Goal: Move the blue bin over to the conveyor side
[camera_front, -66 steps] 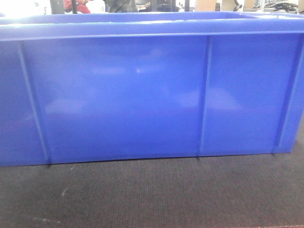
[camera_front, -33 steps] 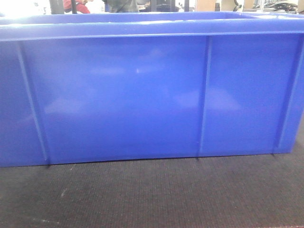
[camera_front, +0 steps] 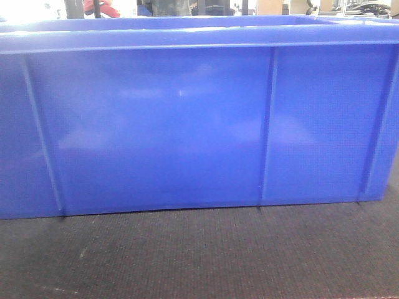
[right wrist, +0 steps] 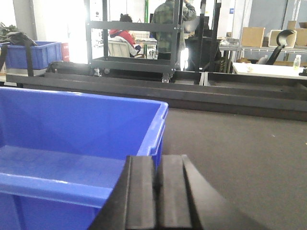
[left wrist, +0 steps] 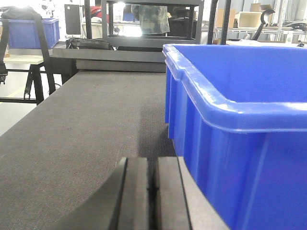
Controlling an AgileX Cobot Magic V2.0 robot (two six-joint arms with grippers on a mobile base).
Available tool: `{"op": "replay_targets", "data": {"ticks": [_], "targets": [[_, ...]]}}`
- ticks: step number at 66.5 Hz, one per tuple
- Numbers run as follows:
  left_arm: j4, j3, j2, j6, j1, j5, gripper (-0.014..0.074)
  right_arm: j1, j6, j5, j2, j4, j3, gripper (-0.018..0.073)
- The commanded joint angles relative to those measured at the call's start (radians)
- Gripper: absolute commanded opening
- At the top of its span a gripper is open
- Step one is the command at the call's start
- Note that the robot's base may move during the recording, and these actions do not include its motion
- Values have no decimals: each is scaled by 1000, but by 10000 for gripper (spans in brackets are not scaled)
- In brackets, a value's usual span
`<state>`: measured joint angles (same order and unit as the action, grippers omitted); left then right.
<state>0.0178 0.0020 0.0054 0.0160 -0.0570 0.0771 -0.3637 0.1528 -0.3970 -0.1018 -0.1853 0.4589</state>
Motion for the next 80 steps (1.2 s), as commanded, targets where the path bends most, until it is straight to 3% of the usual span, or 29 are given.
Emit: {"op": "replay_targets", "data": {"ticks": [1, 6, 15, 31, 51, 55, 80], "targets": [[5, -2, -5, 2, -3, -19, -8, 6, -5, 47, 2, -11, -1, -89], [5, -2, -5, 2, -3, -19, -8, 30, -30, 47, 2, 14, -8, -89], [5, -2, -5, 2, -3, -19, -8, 146, -181, 68, 2, 185, -47, -89], [5, -2, -5, 2, -3, -19, -8, 331, -183, 173, 42, 288, -208, -89], [5, -2, -5, 2, -3, -19, -8, 341, -183, 361, 102, 292, -459, -89], [5, -2, -5, 2, -3, -19, -8, 341, -183, 306, 102, 292, -459, -89], [5, -2, -5, 2, -3, -19, -8, 341, -183, 299, 102, 292, -459, -89]]}}
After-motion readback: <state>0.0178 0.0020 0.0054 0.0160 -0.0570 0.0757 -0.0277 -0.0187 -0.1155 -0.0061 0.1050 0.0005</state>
